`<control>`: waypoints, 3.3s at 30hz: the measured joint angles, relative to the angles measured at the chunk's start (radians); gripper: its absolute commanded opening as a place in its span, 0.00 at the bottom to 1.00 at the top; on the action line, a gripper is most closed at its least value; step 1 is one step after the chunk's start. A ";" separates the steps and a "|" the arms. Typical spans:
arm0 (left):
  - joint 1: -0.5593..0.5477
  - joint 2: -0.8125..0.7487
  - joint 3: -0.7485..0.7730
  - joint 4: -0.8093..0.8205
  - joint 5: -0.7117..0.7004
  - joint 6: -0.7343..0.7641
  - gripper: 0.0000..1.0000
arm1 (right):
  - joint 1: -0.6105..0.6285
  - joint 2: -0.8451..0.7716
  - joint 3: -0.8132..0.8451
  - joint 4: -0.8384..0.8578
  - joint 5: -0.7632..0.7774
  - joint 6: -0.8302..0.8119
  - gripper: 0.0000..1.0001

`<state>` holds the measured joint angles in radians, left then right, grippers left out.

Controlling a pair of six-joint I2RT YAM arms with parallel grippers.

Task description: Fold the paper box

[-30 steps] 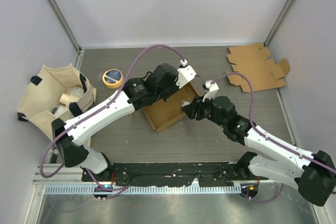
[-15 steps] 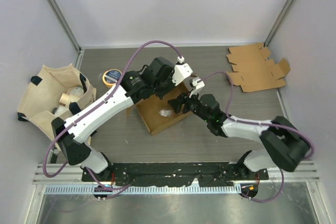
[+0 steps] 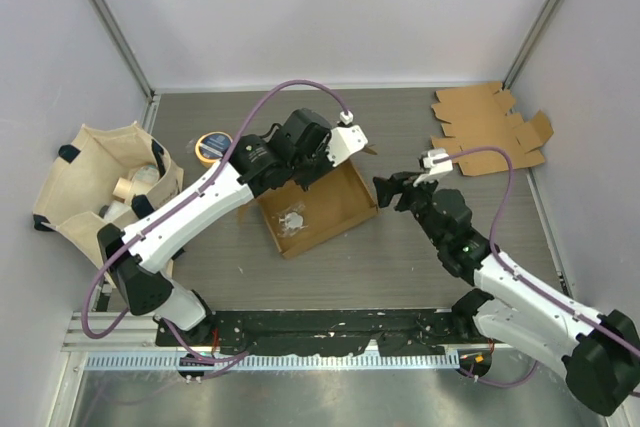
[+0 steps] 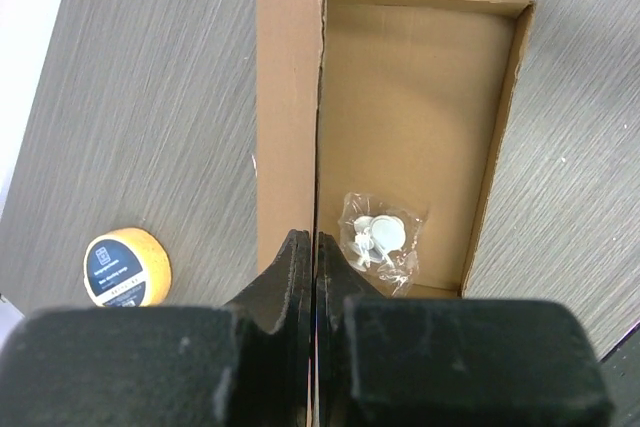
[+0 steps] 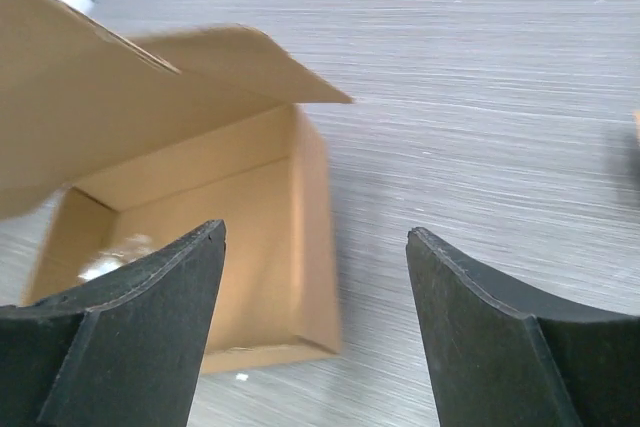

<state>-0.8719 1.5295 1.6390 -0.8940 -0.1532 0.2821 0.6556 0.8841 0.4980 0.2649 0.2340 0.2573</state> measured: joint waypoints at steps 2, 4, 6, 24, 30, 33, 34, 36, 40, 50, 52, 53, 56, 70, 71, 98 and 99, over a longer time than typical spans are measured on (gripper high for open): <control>0.001 -0.003 -0.003 -0.002 0.006 0.024 0.00 | -0.047 -0.046 -0.086 0.079 -0.007 -0.049 0.79; 0.002 -0.013 -0.010 -0.002 0.016 0.050 0.00 | -0.064 -0.064 -0.191 0.164 -0.032 -0.104 0.76; 0.002 -0.025 -0.016 -0.002 0.019 0.078 0.00 | -0.076 -0.018 -0.249 0.243 -0.068 -0.163 0.76; 0.003 -0.055 -0.014 -0.029 0.062 0.232 0.00 | -0.148 0.243 -0.122 0.642 -0.424 -0.628 0.72; 0.003 -0.055 -0.006 -0.035 0.071 0.251 0.00 | -0.163 0.262 -0.071 0.582 -0.538 -0.649 0.51; 0.004 -0.059 -0.001 -0.038 0.076 0.255 0.00 | -0.166 0.282 -0.071 0.567 -0.572 -0.651 0.31; 0.004 -0.061 -0.001 -0.041 0.076 0.256 0.00 | -0.167 0.290 -0.071 0.569 -0.581 -0.650 0.28; 0.004 -0.062 0.000 -0.042 0.077 0.258 0.00 | -0.169 0.305 -0.070 0.572 -0.592 -0.644 0.22; 0.004 -0.062 0.012 -0.041 0.069 0.241 0.36 | -0.172 0.327 -0.071 0.593 -0.594 -0.638 0.05; 0.067 -0.327 -0.167 0.176 -0.148 -0.105 0.90 | -0.282 0.354 -0.063 0.592 -0.629 -0.595 0.01; 0.073 -0.501 -0.310 0.257 -0.220 -0.200 0.71 | -0.315 0.367 -0.052 0.585 -0.649 -0.573 0.01; 0.073 -0.600 -0.391 0.309 -0.253 -0.240 0.65 | -0.333 0.377 -0.045 0.580 -0.659 -0.557 0.01; 0.073 -0.839 -0.609 0.431 -0.331 -0.340 0.68 | -0.375 0.399 -0.030 0.576 -0.688 -0.519 0.01; 0.311 -0.619 -0.858 0.726 -0.138 -0.452 0.75 | -0.539 0.483 0.005 0.576 -0.820 -0.370 0.01; 0.344 -0.610 -0.863 0.739 -0.105 -0.458 0.75 | -0.543 0.488 0.008 0.577 -0.825 -0.362 0.01; 0.556 -0.230 -0.705 0.897 0.380 -0.506 0.10 | -0.485 0.546 0.105 0.513 -0.653 -0.203 0.01; 0.554 -0.227 -0.705 0.899 0.379 -0.513 0.07 | -0.465 0.542 0.113 0.490 -0.622 -0.205 0.01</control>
<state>-0.3183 1.3029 0.9340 0.0048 0.2256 -0.2306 0.1902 1.4261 0.6109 0.7551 -0.3878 0.0525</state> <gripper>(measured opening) 0.181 0.044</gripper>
